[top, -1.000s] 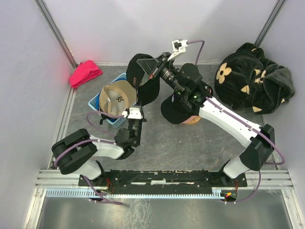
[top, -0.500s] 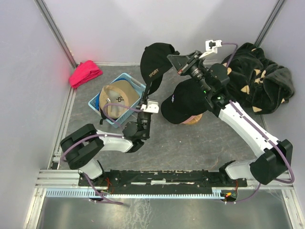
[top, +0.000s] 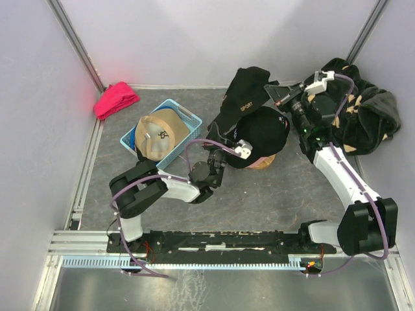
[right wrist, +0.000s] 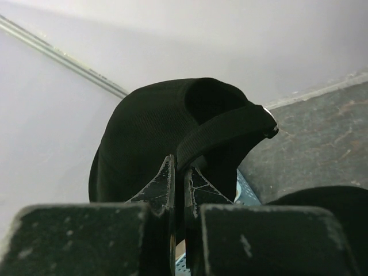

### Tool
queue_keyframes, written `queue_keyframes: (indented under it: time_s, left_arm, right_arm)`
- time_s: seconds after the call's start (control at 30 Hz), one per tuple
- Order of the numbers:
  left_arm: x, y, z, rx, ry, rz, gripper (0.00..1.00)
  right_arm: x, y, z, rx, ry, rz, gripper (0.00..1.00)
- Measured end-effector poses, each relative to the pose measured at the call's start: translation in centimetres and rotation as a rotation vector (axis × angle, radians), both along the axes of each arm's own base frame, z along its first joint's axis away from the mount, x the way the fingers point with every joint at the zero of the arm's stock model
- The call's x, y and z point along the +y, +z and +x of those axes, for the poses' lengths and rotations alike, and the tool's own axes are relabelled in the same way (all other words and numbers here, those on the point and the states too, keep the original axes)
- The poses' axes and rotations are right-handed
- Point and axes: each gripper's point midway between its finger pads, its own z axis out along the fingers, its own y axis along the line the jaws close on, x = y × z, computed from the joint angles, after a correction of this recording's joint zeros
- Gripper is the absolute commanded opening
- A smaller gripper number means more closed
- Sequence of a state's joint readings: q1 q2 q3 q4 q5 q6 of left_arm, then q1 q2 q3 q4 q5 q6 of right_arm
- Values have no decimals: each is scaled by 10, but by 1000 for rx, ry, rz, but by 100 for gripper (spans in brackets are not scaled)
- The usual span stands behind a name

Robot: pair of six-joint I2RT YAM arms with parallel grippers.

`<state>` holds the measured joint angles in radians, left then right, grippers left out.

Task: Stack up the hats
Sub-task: Stack the hat on the hat.

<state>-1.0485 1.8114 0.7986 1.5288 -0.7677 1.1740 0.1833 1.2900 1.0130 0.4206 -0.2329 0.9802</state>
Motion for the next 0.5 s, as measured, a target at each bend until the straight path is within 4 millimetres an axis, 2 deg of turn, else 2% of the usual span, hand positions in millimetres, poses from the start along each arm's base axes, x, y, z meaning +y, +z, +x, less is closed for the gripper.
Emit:
queue_keyframes:
  time_s: [0.23, 0.5]
  left_arm:
    - [-18, -12, -1, -23, 1, 176, 3]
    - [-38, -20, 4, -58, 0, 303, 3]
  right_arm:
    - [-32, -34, -5, 65, -19, 54, 2]
    - [-63, -57, -5, 108, -59, 95, 2]
